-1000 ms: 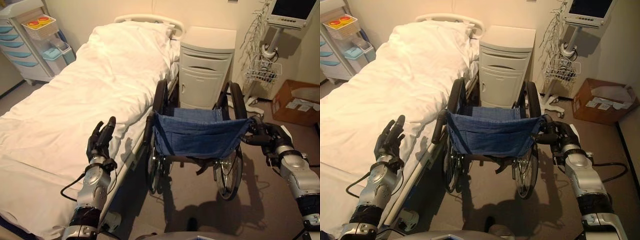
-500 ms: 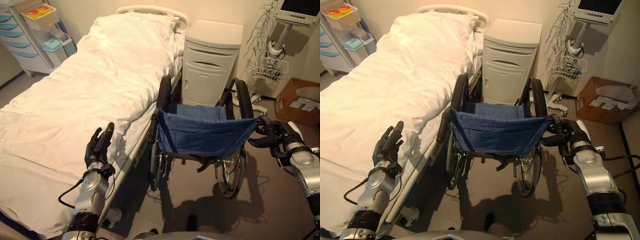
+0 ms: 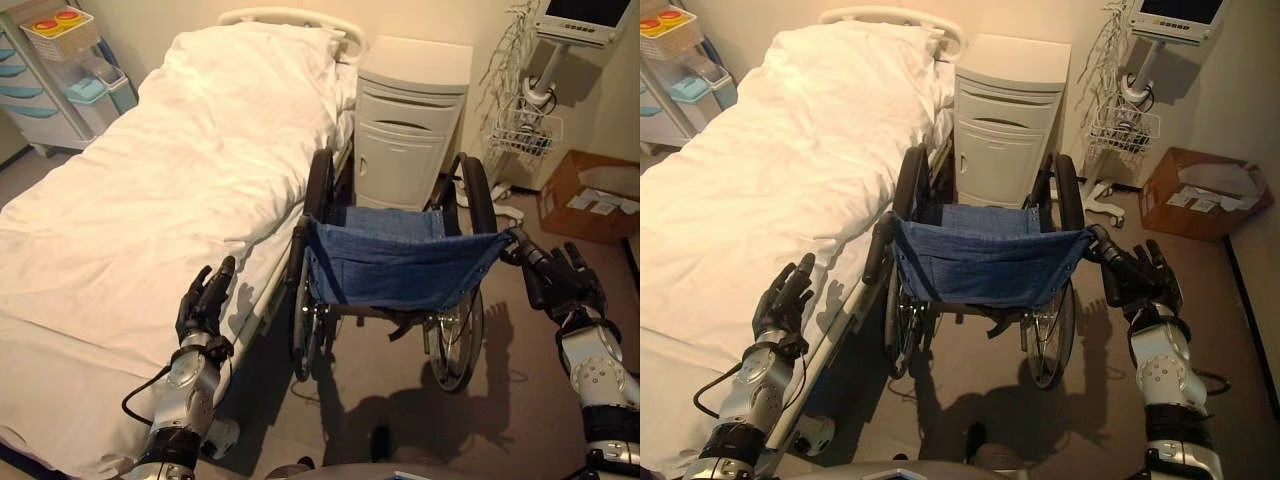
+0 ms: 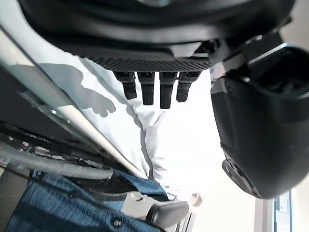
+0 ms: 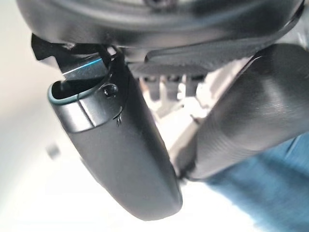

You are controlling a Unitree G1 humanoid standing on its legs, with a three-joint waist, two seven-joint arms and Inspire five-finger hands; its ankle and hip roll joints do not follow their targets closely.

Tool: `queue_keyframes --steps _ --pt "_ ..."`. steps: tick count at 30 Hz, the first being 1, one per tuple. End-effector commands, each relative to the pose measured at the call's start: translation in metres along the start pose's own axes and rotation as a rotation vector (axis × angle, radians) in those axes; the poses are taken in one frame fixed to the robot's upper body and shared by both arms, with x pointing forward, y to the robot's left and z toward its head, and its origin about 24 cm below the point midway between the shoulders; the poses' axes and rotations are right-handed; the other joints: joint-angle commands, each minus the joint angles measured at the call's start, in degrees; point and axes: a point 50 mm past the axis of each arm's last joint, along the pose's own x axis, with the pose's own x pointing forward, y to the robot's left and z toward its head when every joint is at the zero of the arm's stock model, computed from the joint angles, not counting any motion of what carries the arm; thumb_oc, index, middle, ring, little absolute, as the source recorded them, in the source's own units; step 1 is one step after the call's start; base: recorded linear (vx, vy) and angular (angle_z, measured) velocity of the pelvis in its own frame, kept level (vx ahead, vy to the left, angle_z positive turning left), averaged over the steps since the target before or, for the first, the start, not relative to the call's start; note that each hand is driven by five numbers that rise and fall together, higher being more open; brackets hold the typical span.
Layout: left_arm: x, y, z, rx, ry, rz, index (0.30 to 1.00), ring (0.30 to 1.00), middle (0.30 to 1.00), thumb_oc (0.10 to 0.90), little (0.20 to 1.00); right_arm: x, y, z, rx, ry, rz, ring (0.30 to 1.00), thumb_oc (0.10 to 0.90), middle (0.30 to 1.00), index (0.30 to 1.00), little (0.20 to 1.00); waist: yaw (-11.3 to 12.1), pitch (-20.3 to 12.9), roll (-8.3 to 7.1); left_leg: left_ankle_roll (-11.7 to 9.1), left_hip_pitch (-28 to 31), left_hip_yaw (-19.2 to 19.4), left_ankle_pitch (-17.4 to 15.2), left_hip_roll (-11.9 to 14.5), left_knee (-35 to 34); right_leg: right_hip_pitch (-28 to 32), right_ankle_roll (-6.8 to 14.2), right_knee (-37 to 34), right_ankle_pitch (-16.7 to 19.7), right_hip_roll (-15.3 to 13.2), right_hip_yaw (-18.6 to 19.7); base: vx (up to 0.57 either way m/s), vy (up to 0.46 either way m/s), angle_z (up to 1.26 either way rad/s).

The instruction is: Push the wheelchair next to the bed

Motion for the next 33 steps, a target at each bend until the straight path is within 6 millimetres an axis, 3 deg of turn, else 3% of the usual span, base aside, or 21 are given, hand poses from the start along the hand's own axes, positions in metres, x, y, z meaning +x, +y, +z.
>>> queue_keyframes --steps 1,8,13,14,16,21,26,29,30,31,33 --pt "0.006 -0.01 0.037 0.012 -0.212 -0.074 0.9 0.9 0.9 0.8 0.9 0.001 0.025 -0.007 0.282 -0.046 0.082 0.9 0.8 0.9 0.9 0.9 1.97 -4.97 -1.29 1.66 -2.97 2.64 -1.89 -5.24 2.63 3.24 4.15 1.38 -3.45 -1.29 -0.2 0.0 0.0 0.0" --pt "0.004 -0.012 0.033 0.021 -0.2 -0.077 0.9 0.9 0.9 0.8 0.9 -0.002 0.019 -0.007 0.387 -0.119 0.024 0.9 0.8 0.9 0.9 0.9 1.99 -5.22 -1.01 1.79 -3.07 2.51 -1.88 -5.38 2.57 3.14 4.03 1.36 -3.5 -1.23 0.02 0.0 0.0 0.0" --pt "0.003 -0.003 0.026 0.033 -0.176 -0.054 0.9 0.9 0.9 0.8 0.9 -0.008 0.012 0.0 0.71 -0.231 0.082 0.9 0.8 0.9 0.9 0.9 1.53 -5.59 -0.63 1.82 -3.18 2.47 -1.8 -5.49 2.43 2.91 4.1 1.36 -3.43 -1.24 0.47 0.0 0.006 0.0" --pt "0.003 0.0 0.022 0.035 -0.156 -0.04 0.9 0.9 0.9 0.8 0.9 -0.011 0.011 0.001 0.877 -0.275 0.138 0.9 0.8 0.9 0.9 0.9 1.29 -5.64 -0.43 1.85 -3.15 2.39 -1.81 -5.56 2.38 2.87 4.14 1.38 -3.45 -1.21 0.69 0.0 0.0 0.0" --pt "0.002 0.005 0.017 0.037 -0.135 -0.024 0.9 0.9 0.9 0.8 0.9 -0.015 0.008 0.001 0.989 -0.333 0.178 0.9 0.8 0.9 0.9 0.9 1.06 -5.7 -0.28 1.96 -3.24 2.36 -1.85 -5.64 2.46 2.66 4.11 1.54 -3.47 -1.2 1.01 0.0 0.016 0.0" --pt "0.0 0.013 0.007 0.04 -0.093 0.008 0.9 0.9 0.9 0.8 0.9 -0.022 -0.011 -0.001 1.017 -0.453 0.085 0.9 0.8 0.9 0.9 0.9 0.6 -5.9 -0.05 2.04 -3.33 2.55 -1.96 -5.78 2.59 2.36 4.18 1.7 -3.46 -1.22 1.35 0.0 0.004 0.01" --pt "-0.004 0.021 -0.009 0.049 -0.036 0.039 0.9 0.9 0.9 0.8 0.9 -0.03 -0.057 -0.02 0.924 -0.462 -0.186 0.9 0.8 0.9 0.9 0.9 0.1 -5.74 0.28 2.09 -3.46 2.74 -1.96 -5.94 2.68 2.07 4.2 1.73 -3.33 -1.28 1.79 -0.01 0.008 0.0" --pt "-0.008 0.025 -0.022 0.062 0.005 0.049 0.9 0.9 0.9 0.8 0.9 -0.034 -0.078 -0.038 0.715 -0.358 -0.321 0.9 0.8 0.9 0.9 0.9 -0.02 -5.47 0.51 2.11 -3.48 2.62 -1.91 -6.07 2.77 2.01 4.19 1.75 -3.14 -1.29 2.09 -0.03 0.017 -0.06" --pt "-0.011 0.028 -0.033 0.06 0.043 0.058 0.9 0.9 0.9 0.8 0.9 -0.038 -0.093 -0.052 0.536 -0.259 -0.41 0.9 0.8 0.9 0.9 0.9 -0.03 -5.35 0.59 2.1 -3.51 2.48 -1.9 -6.15 2.75 1.97 4.22 1.71 -3.02 -1.35 2.22 -0.02 0.014 -0.07" --pt "-0.011 0.028 -0.034 0.061 0.045 0.058 0.9 0.9 0.9 0.8 0.9 -0.038 -0.094 -0.053 0.517 -0.248 -0.418 0.9 0.8 0.9 0.9 0.9 -0.03 -5.35 0.62 2.1 -3.5 2.47 -1.91 -6.16 2.74 1.99 4.22 1.68 -3.02 -1.35 2.23 -0.02 0.016 -0.12" --pt "-0.016 0.031 -0.051 0.046 0.112 0.059 0.9 0.9 0.9 0.8 0.9 -0.051 -0.123 -0.081 0.21 -0.036 -0.552 0.9 0.8 0.9 0.9 0.9 0.12 -5.06 0.69 2.14 -3.54 2.13 -1.73 -6.27 2.5 1.96 4.3 1.57 -2.86 -1.42 2.2 -0.03 0.009 -0.1"
